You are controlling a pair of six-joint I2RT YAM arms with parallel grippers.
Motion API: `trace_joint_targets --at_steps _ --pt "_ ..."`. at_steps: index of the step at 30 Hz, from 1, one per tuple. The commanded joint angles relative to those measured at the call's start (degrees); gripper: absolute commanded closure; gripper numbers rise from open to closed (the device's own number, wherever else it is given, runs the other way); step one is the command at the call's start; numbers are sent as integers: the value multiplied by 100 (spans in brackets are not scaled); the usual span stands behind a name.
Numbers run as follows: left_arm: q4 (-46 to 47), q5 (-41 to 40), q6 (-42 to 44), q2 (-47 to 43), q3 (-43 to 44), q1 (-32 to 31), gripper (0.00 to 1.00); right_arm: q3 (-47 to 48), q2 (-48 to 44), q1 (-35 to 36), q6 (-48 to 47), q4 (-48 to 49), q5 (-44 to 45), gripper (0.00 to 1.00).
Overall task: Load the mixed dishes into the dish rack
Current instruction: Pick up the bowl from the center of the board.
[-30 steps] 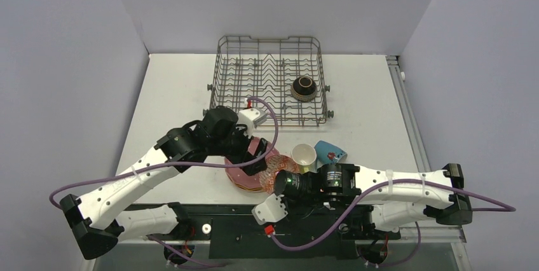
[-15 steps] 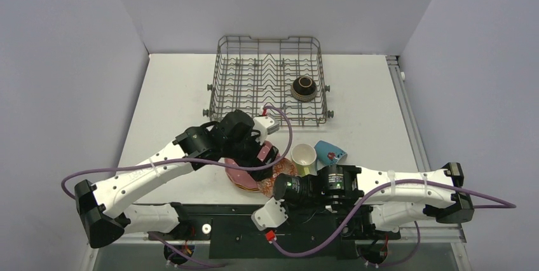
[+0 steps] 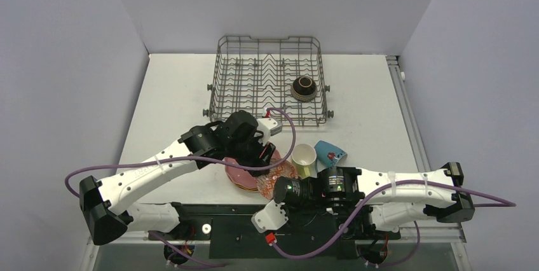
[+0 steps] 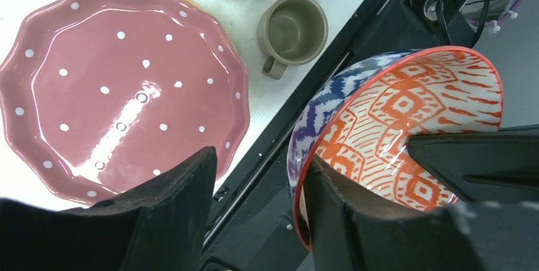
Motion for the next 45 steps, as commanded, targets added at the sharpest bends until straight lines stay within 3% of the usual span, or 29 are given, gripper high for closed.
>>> trace_joint_targets --at_steps 1,7,14,17,25,32,38,45 --pt "186 218 82 -9 143 -39 61 -75 -259 64 216 467 201 100" --pt "259 322 131 81 126 -66 100 -271 -418 124 500 949 321 100" --pt "387 402 129 240 134 -71 100 -444 -540 138 716 1157 610 92" --pt "445 384 92 275 115 -76 100 -539 -707 139 749 1262 806 82" --pt "542 207 9 394 9 -67 100 -1034 -1686 91 961 1774 1679 70" --pt "811 128 -131 365 -110 57 100 -1298 -2443 -392 1344 2129 1616 61" --pt "1145 409 -343 143 -418 454 100 -1420 -2607 -1162 2055 2735 1777 52" --pt "1457 779 -651 -501 -799 1176 100 -1399 -2319 -1534 3259 3296 3149 37"
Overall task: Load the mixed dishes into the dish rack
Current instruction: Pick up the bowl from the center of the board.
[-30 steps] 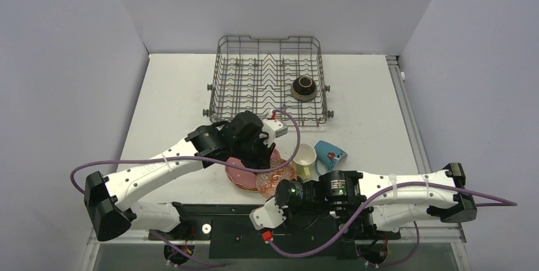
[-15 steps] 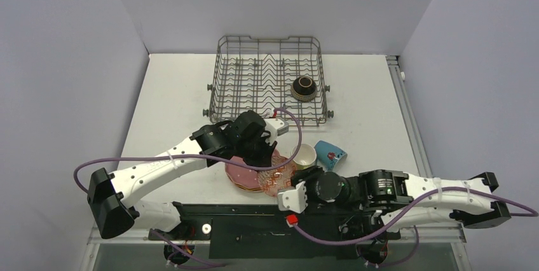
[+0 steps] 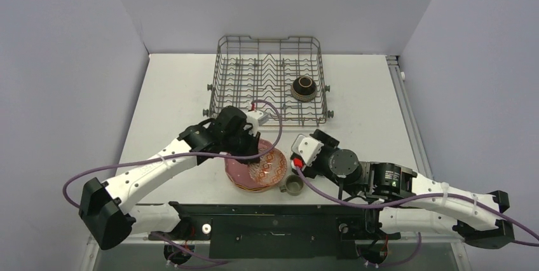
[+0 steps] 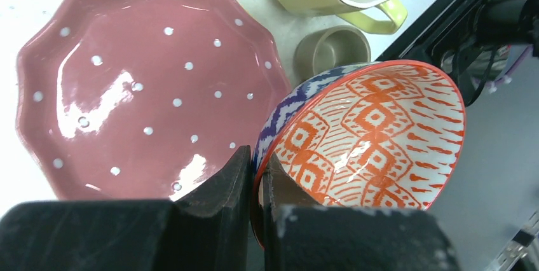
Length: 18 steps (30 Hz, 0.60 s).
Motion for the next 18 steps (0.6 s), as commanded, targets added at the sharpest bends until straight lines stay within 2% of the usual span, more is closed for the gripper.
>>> trace_joint_targets --at_steps 1,4,8,11,18 --pt "705 477 -369 -681 -122 379 100 146 207 -240 1125 642 934 36" --pt "867 575 -524 -1004 -287 687 100 270 438 -610 1605 721 972 36" --pt "1121 740 -740 -1313 -536 1015 100 595 783 -1183 2811 513 1190 35" --pt "1354 894 -946 -1505 -712 1313 100 950 982 -1611 3579 121 852 35" --pt "2098 1227 -1576 -1787 -1160 1822 100 925 937 -1974 4765 350 76 28"
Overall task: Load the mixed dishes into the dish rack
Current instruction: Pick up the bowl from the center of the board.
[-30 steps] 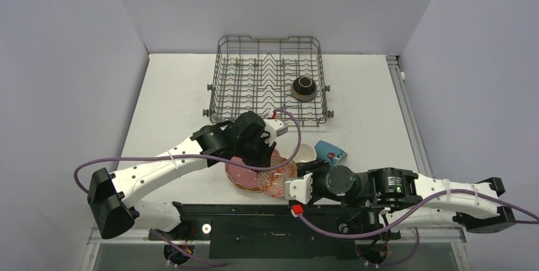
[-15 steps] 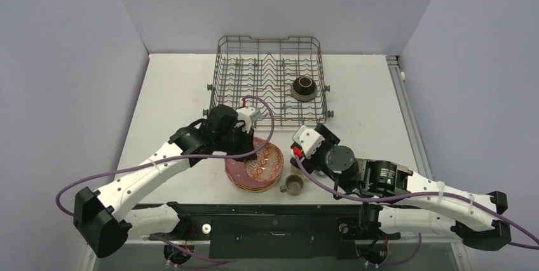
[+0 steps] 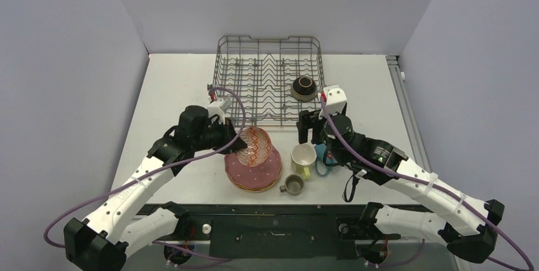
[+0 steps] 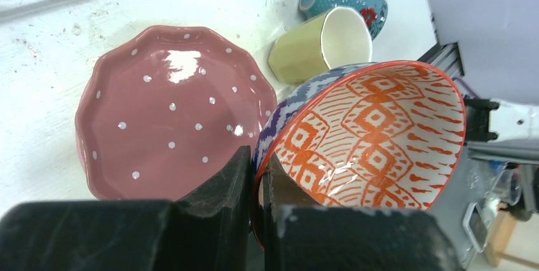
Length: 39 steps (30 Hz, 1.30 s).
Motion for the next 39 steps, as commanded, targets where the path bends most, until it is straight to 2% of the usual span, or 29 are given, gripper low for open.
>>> trace_joint_targets --at_steps 1,5,15,21,26,32,39 --pt "1078 479 -594 -287 -158 244 100 250 38 -171 1213 83 -470 27" --pt "1453 558 -873 -344 -312 304 100 208 50 -235 1712 237 -699 23" --pt "2074 771 -1395 -454 -612 346 100 -531 -199 -345 2667 1605 -2308 16" --pt "2353 846 -1608 -515 -674 360 100 -757 -123 -294 2994 2011 -2712 24" --pt "2541 907 -1740 -532 -713 385 100 -983 -97 -199 3061 2601 -3154 15" --pt "2672 971 -1865 -533 -721 404 100 -1038 27 -76 3165 2766 -3185 10" --pt "2938 1052 -1937 -542 -721 409 100 -1099 164 -56 3386 3000 -3243 10"
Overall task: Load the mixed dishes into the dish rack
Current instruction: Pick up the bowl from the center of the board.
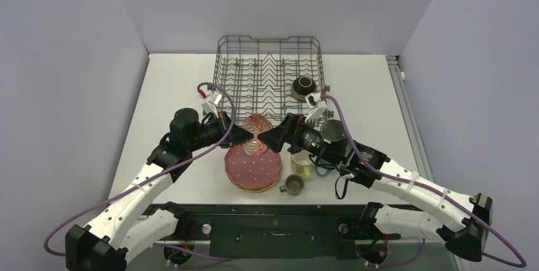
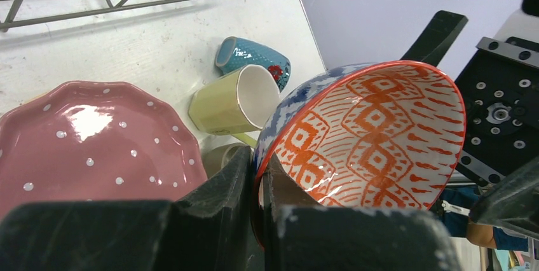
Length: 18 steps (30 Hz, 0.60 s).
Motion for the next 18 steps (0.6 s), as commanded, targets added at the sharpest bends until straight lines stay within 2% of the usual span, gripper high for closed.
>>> trace_joint_targets --at_steps 1,18 --pt "786 249 -168 -170 61 39 100 -37 69 37 221 496 -87 10" --pt "949 175 -190 -261 62 70 100 -241 50 36 875 890 -78 17"
